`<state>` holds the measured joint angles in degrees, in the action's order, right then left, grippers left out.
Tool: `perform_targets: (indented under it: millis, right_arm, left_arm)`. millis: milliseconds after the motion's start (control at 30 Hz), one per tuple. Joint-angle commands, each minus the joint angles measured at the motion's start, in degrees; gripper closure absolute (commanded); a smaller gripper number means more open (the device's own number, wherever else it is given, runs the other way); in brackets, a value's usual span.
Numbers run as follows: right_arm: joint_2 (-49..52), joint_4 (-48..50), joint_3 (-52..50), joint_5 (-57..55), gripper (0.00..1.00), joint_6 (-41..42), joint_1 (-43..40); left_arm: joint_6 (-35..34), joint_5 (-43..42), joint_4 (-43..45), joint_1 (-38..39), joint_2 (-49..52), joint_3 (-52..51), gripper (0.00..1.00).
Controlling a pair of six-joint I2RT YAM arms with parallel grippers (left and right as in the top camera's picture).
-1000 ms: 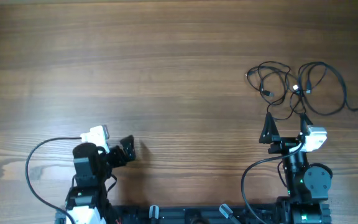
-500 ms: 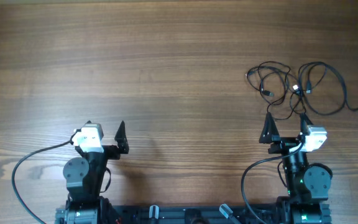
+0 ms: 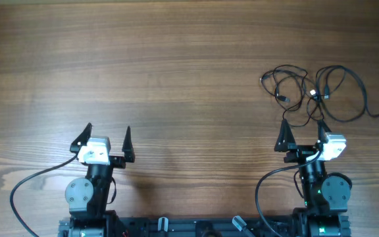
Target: Untangle cables
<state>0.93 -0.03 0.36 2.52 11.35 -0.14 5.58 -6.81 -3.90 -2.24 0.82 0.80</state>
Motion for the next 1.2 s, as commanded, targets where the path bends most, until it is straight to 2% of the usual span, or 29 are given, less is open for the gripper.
perform_targets:
  millis: [0, 1167]
  right_arm:
    - [-0.72, 0.15, -0.07, 0.09, 0.0, 0.7, 0.28]
    - [-0.72, 0.15, -0.07, 0.09, 0.0, 0.68, 0.31]
  left_arm:
    - [1.7, 1.33, -0.2, 0.11, -0.66, -0.48, 0.0]
    - [1.7, 1.33, -0.17, 0.11, -0.66, -0.48, 0.0]
